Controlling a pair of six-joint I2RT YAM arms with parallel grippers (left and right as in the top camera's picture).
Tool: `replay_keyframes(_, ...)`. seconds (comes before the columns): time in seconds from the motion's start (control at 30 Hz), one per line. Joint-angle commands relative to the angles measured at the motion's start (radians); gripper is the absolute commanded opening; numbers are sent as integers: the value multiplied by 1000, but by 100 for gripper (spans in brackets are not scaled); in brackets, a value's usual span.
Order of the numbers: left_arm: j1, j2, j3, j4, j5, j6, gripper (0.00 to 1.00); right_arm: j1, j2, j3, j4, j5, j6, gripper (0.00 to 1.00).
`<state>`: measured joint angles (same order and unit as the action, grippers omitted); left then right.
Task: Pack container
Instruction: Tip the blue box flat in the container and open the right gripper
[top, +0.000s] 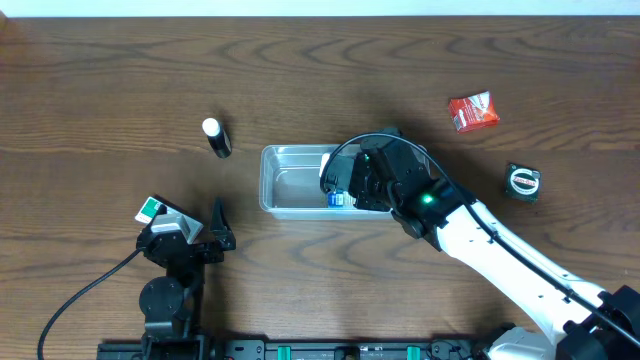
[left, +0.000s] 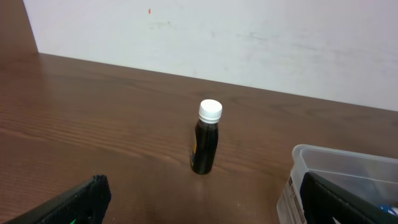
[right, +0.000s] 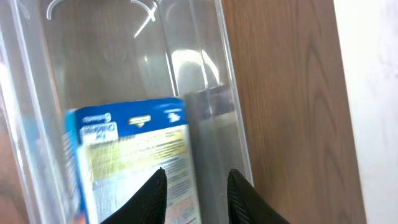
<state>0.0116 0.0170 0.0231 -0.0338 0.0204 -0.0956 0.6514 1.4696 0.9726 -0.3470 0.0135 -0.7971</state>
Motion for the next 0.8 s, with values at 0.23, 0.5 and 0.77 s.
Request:
replay_keyframes(0.23, 5, 1, -19, -37, -12, 16, 98, 5, -13, 10, 31, -119, 200, 82)
replay_keyframes(0.5, 5, 1, -19, -37, -12, 16, 98, 1, -23, 10, 93, -177, 473, 99)
replay_keyframes(0.77, 5, 1, -19, -37, -12, 16, 98, -155, -149, 61, 134, -56, 760, 99)
